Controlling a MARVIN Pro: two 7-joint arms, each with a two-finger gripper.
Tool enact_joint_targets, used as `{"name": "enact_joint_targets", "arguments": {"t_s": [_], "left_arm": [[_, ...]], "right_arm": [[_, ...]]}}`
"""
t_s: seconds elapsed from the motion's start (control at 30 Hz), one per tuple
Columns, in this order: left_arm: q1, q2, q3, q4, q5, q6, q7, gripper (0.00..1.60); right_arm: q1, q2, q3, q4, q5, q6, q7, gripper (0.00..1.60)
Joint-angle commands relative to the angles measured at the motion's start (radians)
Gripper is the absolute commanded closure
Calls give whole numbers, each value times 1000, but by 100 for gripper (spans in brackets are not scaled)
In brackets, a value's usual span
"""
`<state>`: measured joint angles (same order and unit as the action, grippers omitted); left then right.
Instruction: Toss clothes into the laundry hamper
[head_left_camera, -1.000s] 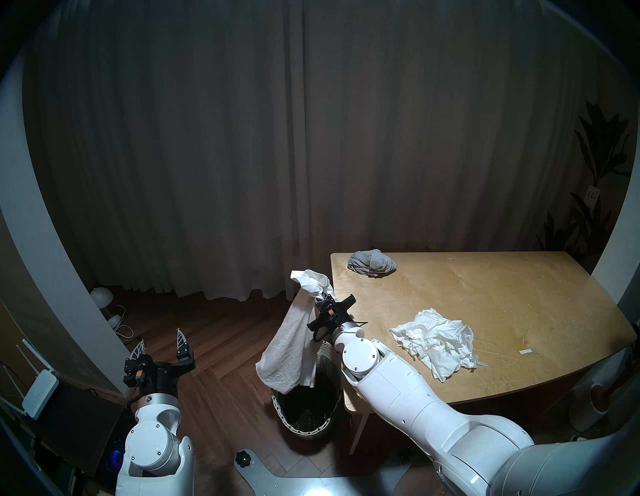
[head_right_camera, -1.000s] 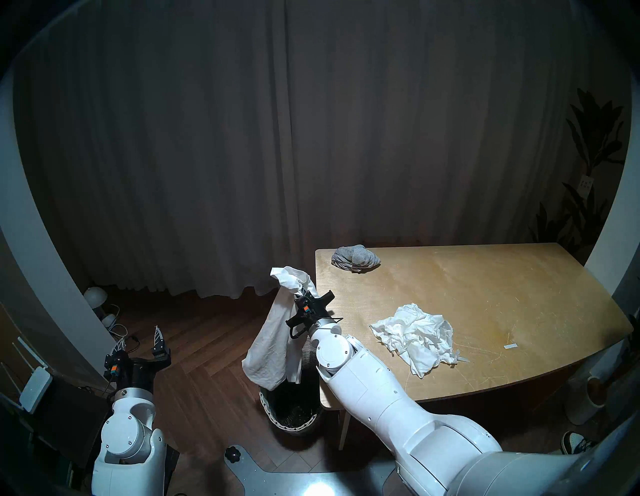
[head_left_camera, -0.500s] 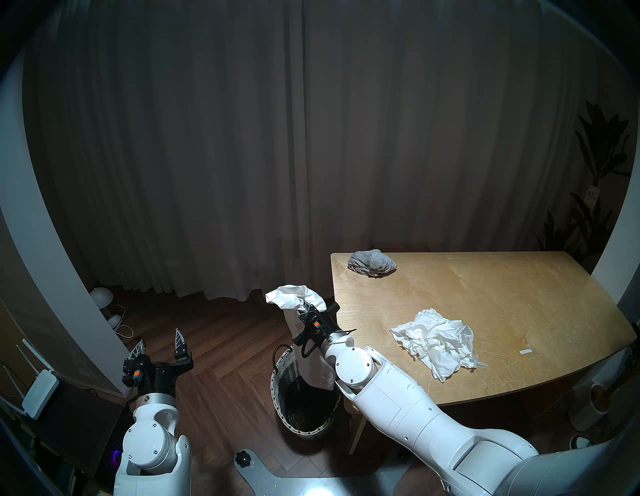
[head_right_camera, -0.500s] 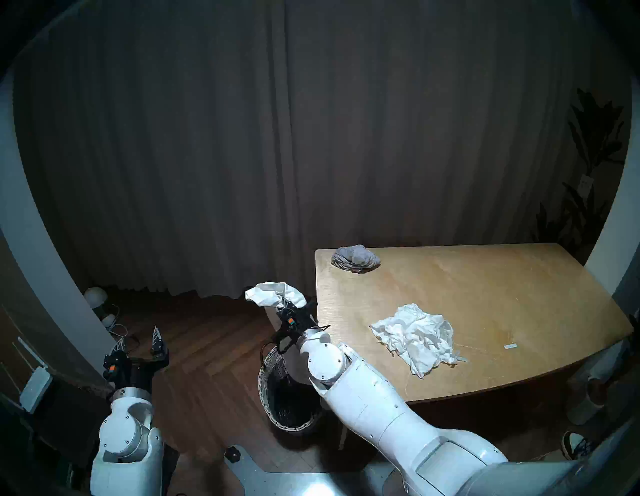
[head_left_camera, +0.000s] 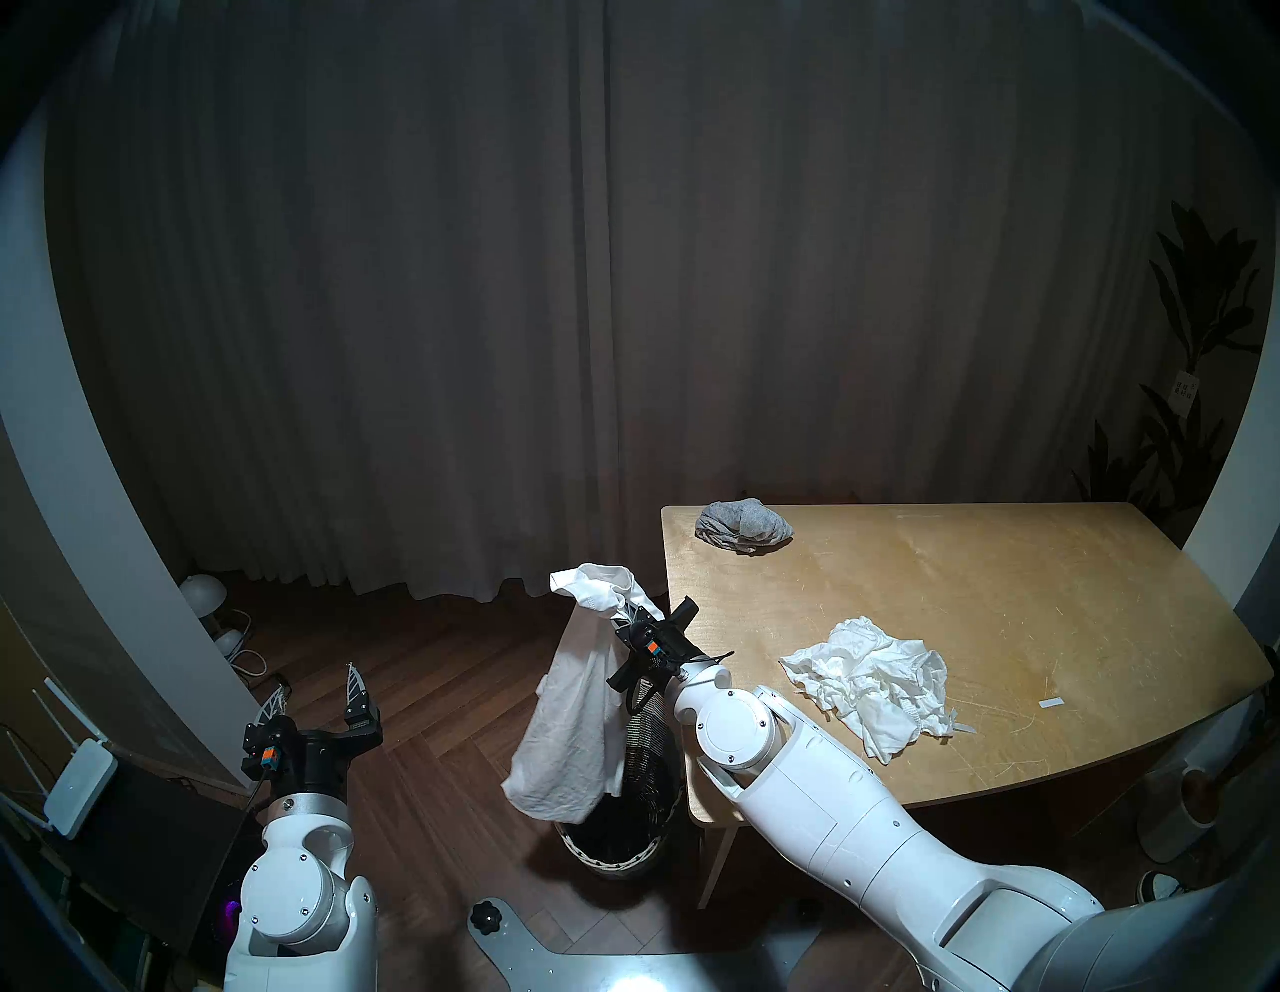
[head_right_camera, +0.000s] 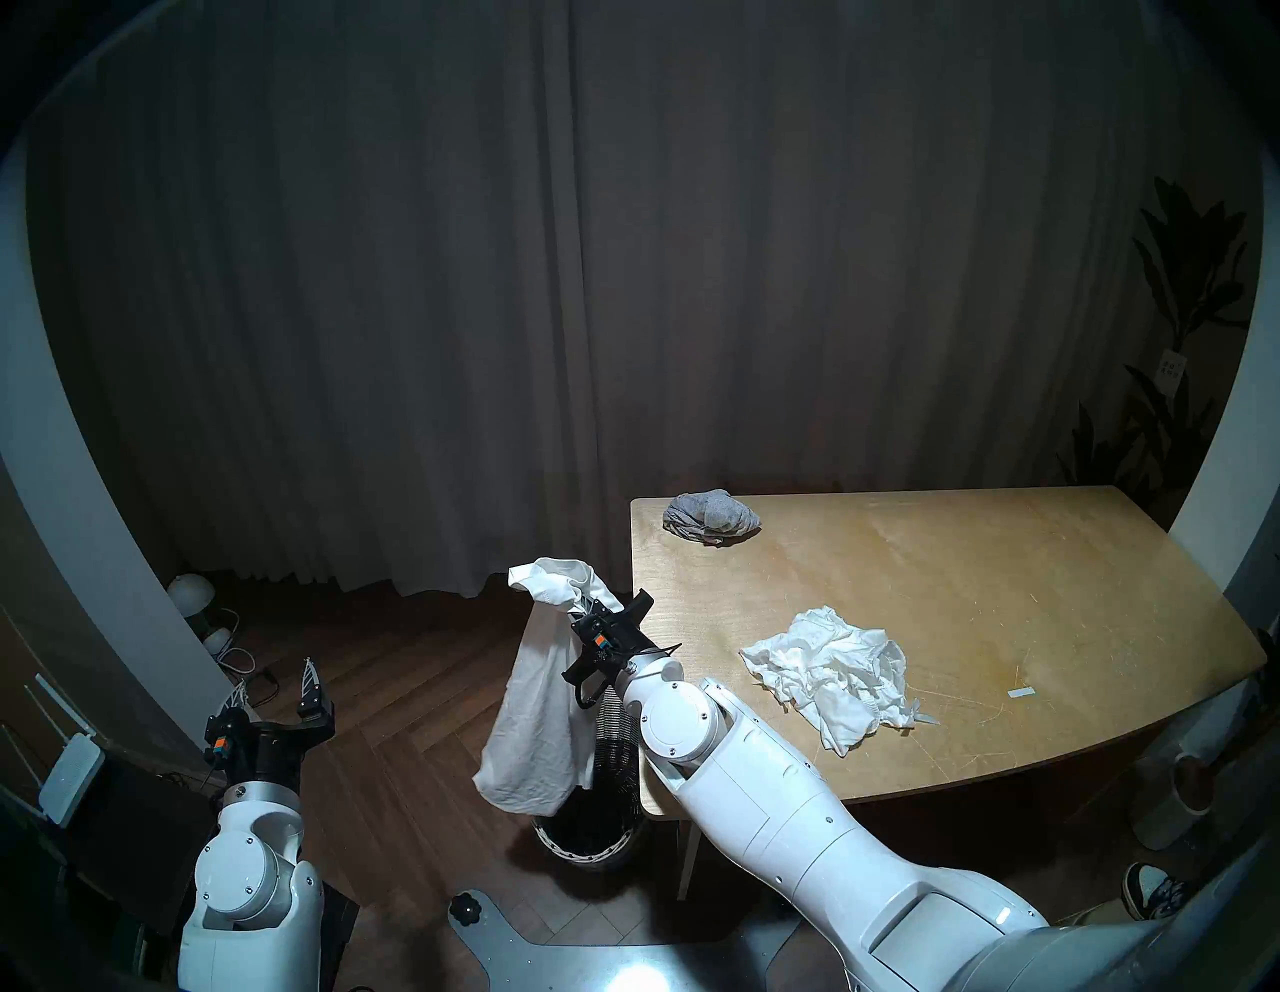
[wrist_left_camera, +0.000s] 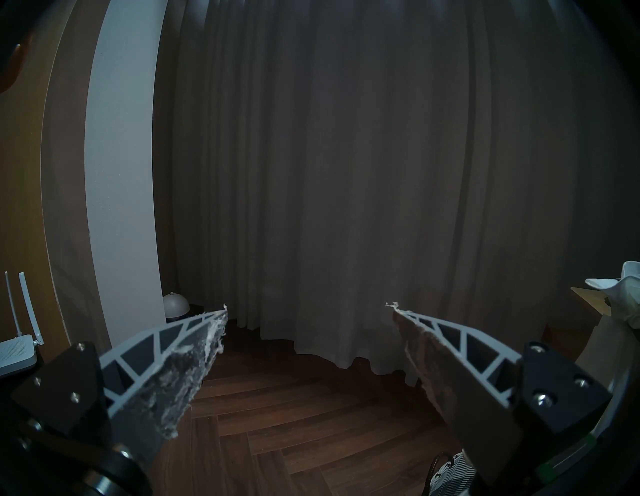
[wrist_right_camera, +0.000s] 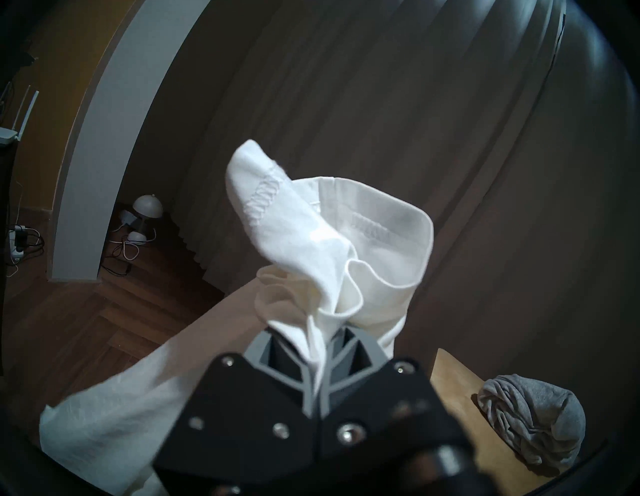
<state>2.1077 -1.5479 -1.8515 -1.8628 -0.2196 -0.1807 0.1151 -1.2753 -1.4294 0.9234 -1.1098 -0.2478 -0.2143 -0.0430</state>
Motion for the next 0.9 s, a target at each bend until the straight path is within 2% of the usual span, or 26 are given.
{"name": "enact_joint_targets", "arguments": {"t_s": [0.0, 0.23, 0.47, 0.63, 0.87], "left_arm": [[-6, -1, 5, -12, 3, -12, -2, 0], [7, -12, 0, -18, -4, -19, 2, 0], [3, -12, 4, -18, -1, -17, -3, 0], [-1, -13, 1, -17, 2, -12, -4, 0], [-3, -19, -3, -14, 2, -8, -1, 0]], "right_arm": [[24, -85, -24, -4, -8, -5, -31, 160], [37, -93, -26, 18, -15, -10, -62, 160], [60, -100, -4, 111, -17, -36, -104, 160], [82, -127, -4, 184, -23, -56, -122, 160], [111, -172, -18, 234, -37, -69, -131, 160]]}}
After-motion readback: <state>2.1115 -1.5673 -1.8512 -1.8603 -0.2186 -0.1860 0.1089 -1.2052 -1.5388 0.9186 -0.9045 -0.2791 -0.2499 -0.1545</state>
